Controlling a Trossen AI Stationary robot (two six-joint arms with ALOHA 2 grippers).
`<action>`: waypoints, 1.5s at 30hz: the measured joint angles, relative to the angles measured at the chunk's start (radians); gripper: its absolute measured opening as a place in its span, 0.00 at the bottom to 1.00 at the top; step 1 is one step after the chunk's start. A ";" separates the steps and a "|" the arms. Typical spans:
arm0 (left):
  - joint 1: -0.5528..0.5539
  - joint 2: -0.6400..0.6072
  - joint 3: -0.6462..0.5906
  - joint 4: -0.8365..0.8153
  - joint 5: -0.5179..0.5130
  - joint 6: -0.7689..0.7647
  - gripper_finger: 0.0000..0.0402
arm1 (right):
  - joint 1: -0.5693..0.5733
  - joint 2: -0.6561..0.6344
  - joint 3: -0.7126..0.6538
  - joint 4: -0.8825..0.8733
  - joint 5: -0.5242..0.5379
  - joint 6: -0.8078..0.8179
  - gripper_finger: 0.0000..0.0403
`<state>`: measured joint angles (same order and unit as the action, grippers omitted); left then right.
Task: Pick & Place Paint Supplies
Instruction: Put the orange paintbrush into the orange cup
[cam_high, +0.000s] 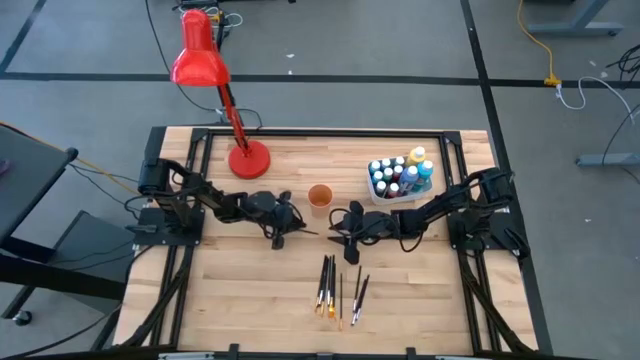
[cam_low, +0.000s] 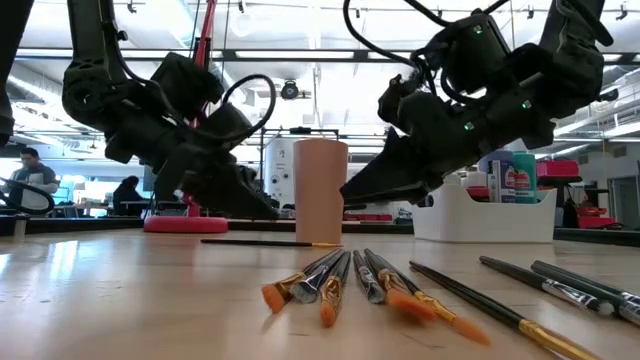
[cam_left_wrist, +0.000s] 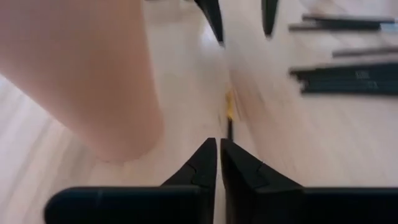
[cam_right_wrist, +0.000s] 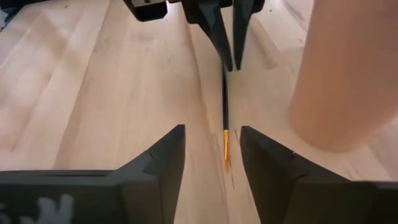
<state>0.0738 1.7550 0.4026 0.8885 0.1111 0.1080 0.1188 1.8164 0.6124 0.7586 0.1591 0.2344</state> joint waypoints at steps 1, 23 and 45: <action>0.000 -0.001 0.000 0.011 -0.012 -0.016 0.09 | 0.000 0.000 0.000 0.002 0.006 -0.002 0.38; -0.050 -0.001 0.049 0.092 0.008 -0.139 0.03 | 0.000 0.000 -0.001 0.026 0.008 -0.011 0.38; -0.052 0.273 0.127 0.322 0.050 -0.062 0.38 | 0.000 -0.001 -0.001 0.041 0.008 -0.029 0.38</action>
<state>0.0221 2.0281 0.5300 1.2104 0.1612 0.0463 0.1192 1.8153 0.6113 0.7994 0.1669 0.2049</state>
